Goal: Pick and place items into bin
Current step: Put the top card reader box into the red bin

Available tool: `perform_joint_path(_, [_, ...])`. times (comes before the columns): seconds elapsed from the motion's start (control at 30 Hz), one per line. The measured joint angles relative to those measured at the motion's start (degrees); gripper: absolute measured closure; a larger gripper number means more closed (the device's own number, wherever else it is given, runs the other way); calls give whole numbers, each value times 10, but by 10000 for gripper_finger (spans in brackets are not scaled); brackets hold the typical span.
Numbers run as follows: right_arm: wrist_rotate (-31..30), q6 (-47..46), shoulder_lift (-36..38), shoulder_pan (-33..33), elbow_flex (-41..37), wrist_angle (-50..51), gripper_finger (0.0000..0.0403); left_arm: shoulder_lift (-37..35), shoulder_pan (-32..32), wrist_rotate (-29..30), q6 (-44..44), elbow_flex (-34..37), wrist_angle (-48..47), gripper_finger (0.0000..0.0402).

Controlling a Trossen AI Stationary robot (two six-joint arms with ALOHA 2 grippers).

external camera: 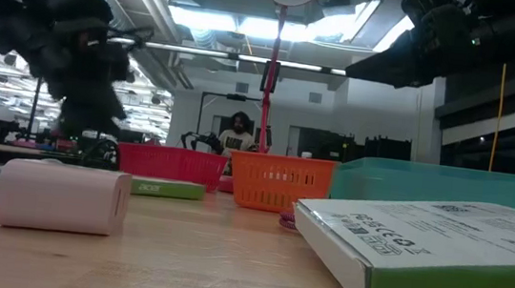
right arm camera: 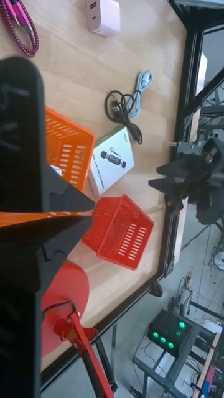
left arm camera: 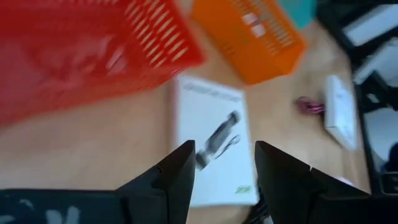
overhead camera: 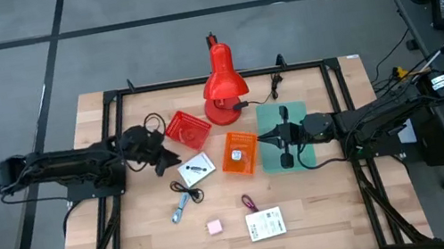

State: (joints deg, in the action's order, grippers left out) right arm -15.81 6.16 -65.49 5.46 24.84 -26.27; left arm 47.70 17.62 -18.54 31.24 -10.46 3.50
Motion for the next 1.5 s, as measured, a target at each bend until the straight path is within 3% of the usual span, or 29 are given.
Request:
perform_joint_path(0.2, [20, -21, -2, 0, 8, -1, 398, 0, -34, 13, -34, 0, 35, 240])
perform_joint_path(0.33, [43, -14, -30, 0, 52, 34, 401, 0, -57, 56, -54, 0, 36, 240])
perform_joint_path(0.53, [54, -9, -129, 0, 142, 89, 402, 0, -93, 102, -85, 0, 52, 240])
perform_joint_path(0.73, [54, 9, -242, 0, 230, 102, 403, 0, -127, 104, -125, 0, 66, 240])
perform_joint_path(0.87, [54, 17, -299, 0, 314, 174, 403, 0, -145, 104, -139, 0, 78, 240])
perform_joint_path(1.17, [54, 19, -418, -8, 494, 336, 403, 0, -181, 105, -140, 0, 90, 240])
perform_joint_path(1.5, [95, 33, -510, -15, 610, 415, 403, 0, -203, 168, -140, 0, 87, 240])
